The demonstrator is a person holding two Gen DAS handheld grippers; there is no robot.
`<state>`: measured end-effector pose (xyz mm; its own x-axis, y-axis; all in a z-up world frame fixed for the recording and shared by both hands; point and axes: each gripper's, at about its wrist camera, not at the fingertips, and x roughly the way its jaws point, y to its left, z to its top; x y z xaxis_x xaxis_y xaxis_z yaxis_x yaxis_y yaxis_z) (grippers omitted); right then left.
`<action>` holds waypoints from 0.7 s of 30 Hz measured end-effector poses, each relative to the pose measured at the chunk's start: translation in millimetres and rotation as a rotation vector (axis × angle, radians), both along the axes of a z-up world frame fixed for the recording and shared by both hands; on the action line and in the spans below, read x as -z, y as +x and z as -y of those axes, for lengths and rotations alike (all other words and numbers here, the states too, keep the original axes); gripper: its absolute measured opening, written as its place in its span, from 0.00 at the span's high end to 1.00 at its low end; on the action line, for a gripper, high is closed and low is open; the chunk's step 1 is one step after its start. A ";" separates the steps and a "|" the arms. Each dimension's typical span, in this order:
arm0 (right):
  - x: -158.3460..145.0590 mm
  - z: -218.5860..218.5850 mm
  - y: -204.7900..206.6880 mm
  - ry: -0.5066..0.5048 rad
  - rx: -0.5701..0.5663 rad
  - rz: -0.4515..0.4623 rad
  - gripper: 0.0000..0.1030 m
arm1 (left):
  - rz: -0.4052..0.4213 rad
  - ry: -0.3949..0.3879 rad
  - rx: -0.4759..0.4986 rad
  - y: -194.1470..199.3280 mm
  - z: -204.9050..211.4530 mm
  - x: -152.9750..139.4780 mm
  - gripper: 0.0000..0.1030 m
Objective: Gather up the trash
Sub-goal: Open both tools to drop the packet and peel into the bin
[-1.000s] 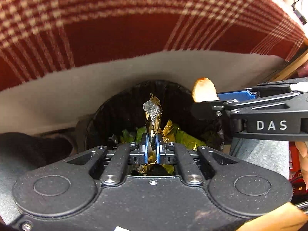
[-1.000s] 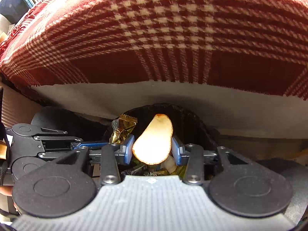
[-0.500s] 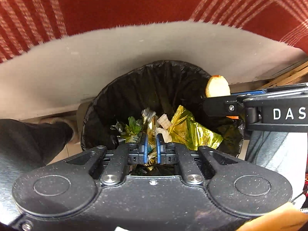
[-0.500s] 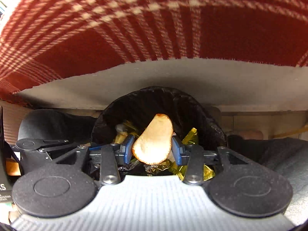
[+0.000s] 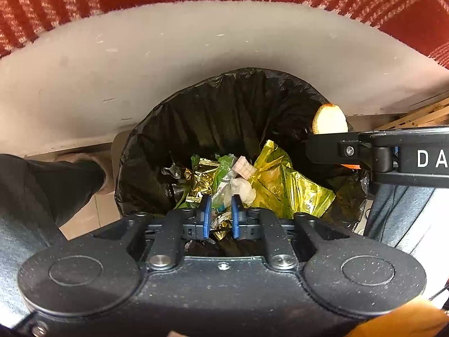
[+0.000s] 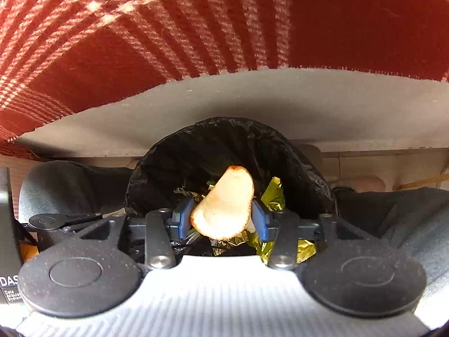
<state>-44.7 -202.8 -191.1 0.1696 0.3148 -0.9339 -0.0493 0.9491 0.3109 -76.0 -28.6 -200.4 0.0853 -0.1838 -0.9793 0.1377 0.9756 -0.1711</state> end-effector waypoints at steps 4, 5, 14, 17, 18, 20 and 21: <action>0.2 -4.6 0.0 -0.012 -0.017 0.010 0.37 | 0.004 0.009 -0.002 -0.6 -0.4 -1.2 0.64; -1.2 -5.2 -0.4 -0.014 -0.021 0.011 0.36 | 0.003 0.011 -0.003 -0.6 -0.7 -1.1 0.62; -2.3 -7.2 -1.7 -0.022 -0.032 0.003 0.29 | -0.011 0.008 -0.012 -1.8 -0.8 -0.8 0.51; -2.0 -6.7 -2.6 -0.020 -0.034 -0.001 0.28 | -0.008 0.011 -0.006 -2.3 1.0 0.0 0.49; -2.2 -6.7 -2.9 -0.021 -0.035 -0.001 0.28 | -0.008 0.011 -0.004 -2.5 1.3 -0.3 0.49; -2.5 -6.2 -3.1 -0.021 -0.037 -0.001 0.28 | -0.009 0.011 -0.001 -3.1 2.7 -0.4 0.48; -2.6 -6.3 -3.3 -0.021 -0.036 -0.001 0.27 | -0.011 0.011 -0.002 -2.7 2.6 0.3 0.48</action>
